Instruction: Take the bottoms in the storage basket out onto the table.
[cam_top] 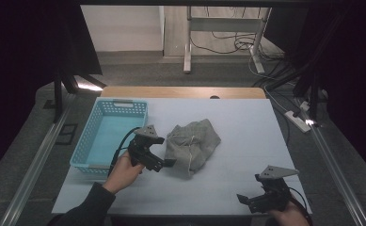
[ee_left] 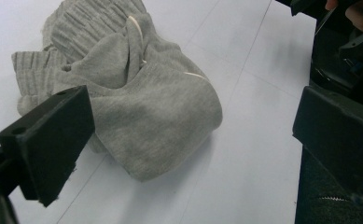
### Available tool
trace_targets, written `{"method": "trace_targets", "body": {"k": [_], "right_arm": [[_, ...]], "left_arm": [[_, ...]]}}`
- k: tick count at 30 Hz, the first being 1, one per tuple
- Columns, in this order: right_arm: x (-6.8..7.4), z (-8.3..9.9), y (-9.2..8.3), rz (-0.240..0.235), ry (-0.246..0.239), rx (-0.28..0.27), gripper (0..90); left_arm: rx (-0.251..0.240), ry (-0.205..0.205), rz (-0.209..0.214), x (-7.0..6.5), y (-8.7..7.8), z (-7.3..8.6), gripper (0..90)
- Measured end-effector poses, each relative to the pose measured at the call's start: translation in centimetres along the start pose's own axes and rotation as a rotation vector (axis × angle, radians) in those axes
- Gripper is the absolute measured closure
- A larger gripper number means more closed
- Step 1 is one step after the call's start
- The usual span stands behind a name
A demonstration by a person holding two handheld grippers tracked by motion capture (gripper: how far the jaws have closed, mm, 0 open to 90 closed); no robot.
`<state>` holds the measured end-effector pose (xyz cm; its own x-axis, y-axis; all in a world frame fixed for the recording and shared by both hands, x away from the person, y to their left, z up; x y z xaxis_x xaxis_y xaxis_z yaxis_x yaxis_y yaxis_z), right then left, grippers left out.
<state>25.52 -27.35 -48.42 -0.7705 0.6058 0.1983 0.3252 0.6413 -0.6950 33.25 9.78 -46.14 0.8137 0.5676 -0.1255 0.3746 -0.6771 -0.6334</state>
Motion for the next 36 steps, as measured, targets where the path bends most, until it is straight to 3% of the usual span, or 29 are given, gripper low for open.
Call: {"method": "trace_targets", "body": {"k": [36], "right_arm": [[-0.1, 0.0, -0.1, -0.001, 0.010, -0.009, 0.0]], "left_arm": [[0.001, -0.035, -0.024, -0.2, -2.4, 2.7, 0.0]]}}
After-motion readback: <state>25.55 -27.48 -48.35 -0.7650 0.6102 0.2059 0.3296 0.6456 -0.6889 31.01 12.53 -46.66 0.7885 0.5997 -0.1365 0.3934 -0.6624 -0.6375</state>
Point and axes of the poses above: each handheld gripper's, and its own axes: y roughly forward along the jaws, z roughly out of its underside, x roughly to its left, the point moved 3 cm from there along y, roughly forward along the jaws, and after that the axes turned 9 degrees about -z, right-handed, at the moved point
